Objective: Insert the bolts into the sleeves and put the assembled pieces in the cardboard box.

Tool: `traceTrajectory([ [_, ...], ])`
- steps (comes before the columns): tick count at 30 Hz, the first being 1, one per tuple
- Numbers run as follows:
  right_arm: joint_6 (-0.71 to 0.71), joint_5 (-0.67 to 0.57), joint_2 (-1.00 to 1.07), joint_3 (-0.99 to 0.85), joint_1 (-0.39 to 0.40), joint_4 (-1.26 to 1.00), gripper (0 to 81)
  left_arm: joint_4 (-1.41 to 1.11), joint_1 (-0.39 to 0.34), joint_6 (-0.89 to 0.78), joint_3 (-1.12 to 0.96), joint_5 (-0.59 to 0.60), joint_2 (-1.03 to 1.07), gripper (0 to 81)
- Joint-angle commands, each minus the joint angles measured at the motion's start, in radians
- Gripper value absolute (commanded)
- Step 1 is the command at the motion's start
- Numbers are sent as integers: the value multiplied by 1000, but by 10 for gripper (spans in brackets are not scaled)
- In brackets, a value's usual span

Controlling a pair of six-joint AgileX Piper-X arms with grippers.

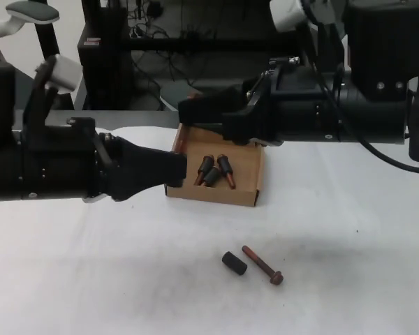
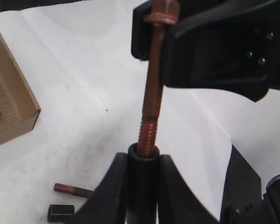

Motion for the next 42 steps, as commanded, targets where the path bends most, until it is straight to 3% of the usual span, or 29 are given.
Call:
traceTrajectory([
  [1, -3, -64, -19, -1, 31, 33, 6, -34, 18, -1, -9, -2, -6, 17],
  [13, -3, -58, -19, -1, 33, 33, 6, -34, -34, -15, -9, -2, -6, 17],
  [28, -3, -58, -19, -1, 33, 33, 1, -55, -34, -20, -9, 21, -6, 17],
  [30, -3, -65, -19, -1, 33, 33, 87, -55, -34, -20, -9, 21, -6, 17],
  [32, 13, -65, -19, -1, 33, 33, 301, -55, -34, -18, -9, 18, -6, 17],
  [34, 53, -65, -19, -1, 33, 33, 638, -57, -34, -18, -9, 17, -6, 17],
  [35, 71, -57, -19, -1, 33, 33, 700, -57, -34, -18, -9, 17, -6, 17],
  [42, 104, -41, -19, -1, 31, 34, 700, -57, -34, -18, -9, 17, -6, 17],
])
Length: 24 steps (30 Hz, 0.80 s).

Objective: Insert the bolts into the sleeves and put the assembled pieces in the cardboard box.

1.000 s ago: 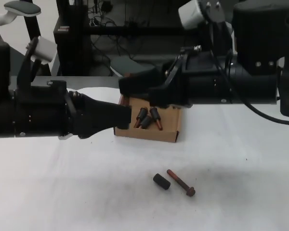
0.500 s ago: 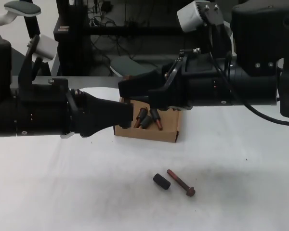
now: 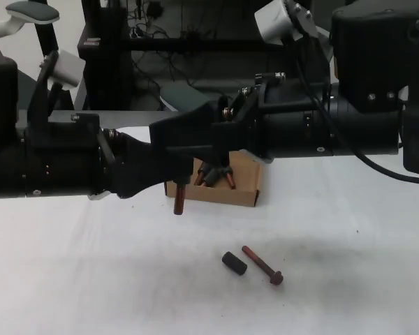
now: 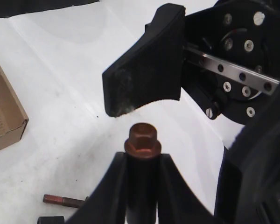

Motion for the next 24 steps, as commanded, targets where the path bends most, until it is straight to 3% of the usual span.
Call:
traceTrajectory([
  [1, 4, 6, -14, -3, -2, -8, 700, -24, -5, 4, -9, 2, -6, 17],
  [10, 9, 0, -53, -3, -74, 85, 700, 64, 24, 77, -9, -89, -3, 17],
  [15, -105, 0, -104, -3, -94, 251, 700, 71, 26, 127, -21, -200, 24, 17],
  [24, -290, 9, -121, -3, -99, 682, 700, 165, 26, 133, -307, -305, 346, 17],
])
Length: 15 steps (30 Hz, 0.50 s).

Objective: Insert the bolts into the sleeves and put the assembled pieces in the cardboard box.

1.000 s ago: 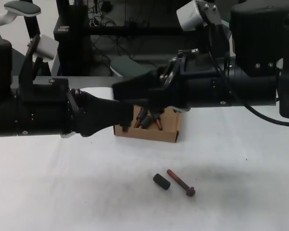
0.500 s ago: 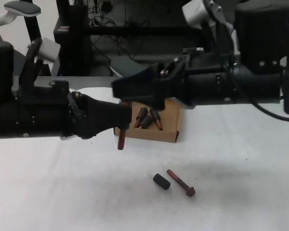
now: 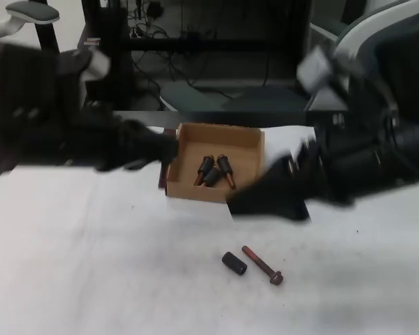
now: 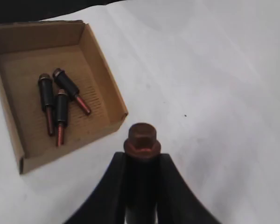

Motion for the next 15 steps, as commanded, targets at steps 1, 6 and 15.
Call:
traceTrajectory([
  [1, -79, 4, -10, -3, -10, 133, 700, 29, 3, 15, -135, -30, 117, 17],
  [6, -127, 11, -10, -3, -13, 190, 700, 163, 1, 15, -387, -58, 333, 17],
  [15, -127, 11, -10, -3, -13, 172, 700, 459, -37, 47, -833, -142, 664, 17],
])
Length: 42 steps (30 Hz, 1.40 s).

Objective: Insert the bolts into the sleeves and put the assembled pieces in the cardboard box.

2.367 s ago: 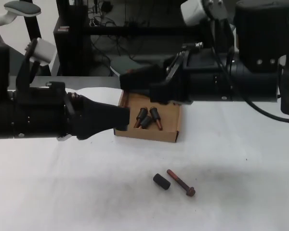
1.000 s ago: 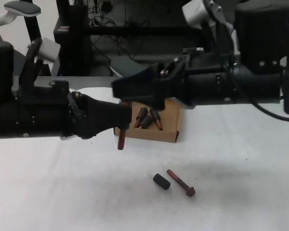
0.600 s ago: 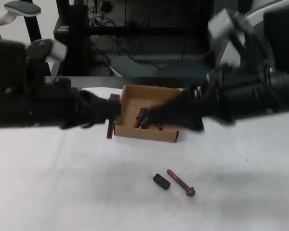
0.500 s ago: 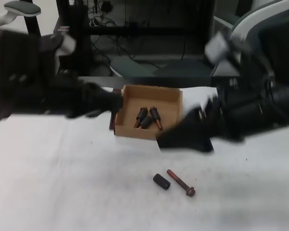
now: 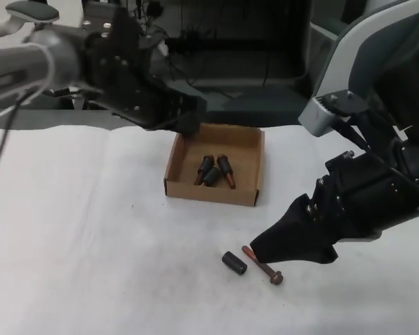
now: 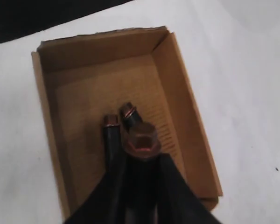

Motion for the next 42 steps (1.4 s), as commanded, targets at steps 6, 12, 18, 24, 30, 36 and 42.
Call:
traceTrajectory([
  [6, -27, -13, -10, -3, -5, -6, 700, 158, -79, 18, -257, -100, 183, 17],
  [12, -27, -24, -10, -3, -5, -6, 700, 166, -113, 18, -280, -192, 220, 17],
  [18, -27, -24, -10, -3, -5, -6, 700, 166, -113, 18, -280, -216, 220, 295],
  [24, -27, -24, -10, -3, -5, -6, 700, 166, -110, 18, -280, -252, 218, 686],
  [30, -27, 2, -10, -3, -5, 7, 700, 253, -110, 18, -280, -252, 179, 654],
  [36, -53, 75, -10, -3, -5, 40, 700, 429, -110, 26, -266, -277, 119, 620],
  [42, -63, 75, -10, -3, -5, 66, 700, 442, -110, -13, -138, -299, 15, 620],
])
